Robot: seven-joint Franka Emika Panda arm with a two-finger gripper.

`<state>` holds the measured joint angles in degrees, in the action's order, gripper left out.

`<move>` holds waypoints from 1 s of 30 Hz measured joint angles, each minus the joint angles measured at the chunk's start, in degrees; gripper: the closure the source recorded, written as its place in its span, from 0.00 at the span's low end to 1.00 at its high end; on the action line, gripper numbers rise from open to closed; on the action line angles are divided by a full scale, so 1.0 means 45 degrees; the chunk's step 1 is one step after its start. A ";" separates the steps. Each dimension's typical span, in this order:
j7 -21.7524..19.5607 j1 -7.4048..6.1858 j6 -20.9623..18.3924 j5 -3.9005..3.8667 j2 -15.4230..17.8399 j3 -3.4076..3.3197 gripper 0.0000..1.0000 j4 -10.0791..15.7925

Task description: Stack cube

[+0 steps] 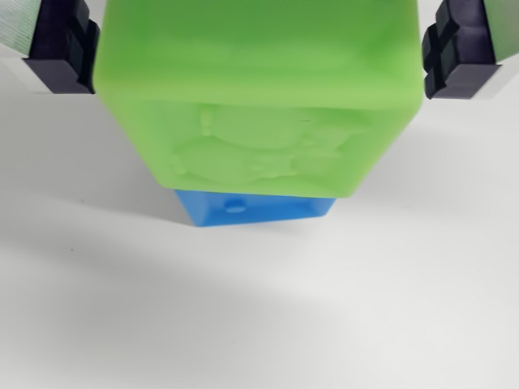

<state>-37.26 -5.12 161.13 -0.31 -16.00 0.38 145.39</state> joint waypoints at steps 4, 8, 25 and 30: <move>0.0000 0.0000 0.0000 0.0000 0.0000 0.0000 0.00 0.0000; 0.0000 0.0000 -0.0001 0.0000 0.0000 0.0000 0.00 0.0000; 0.0000 0.0000 -0.0651 0.0000 0.0772 0.0000 0.00 0.0076; 0.0000 0.0000 -0.1060 0.0000 0.1224 0.0000 0.00 0.0113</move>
<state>-37.26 -5.12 156.36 -0.31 -10.49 0.38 145.90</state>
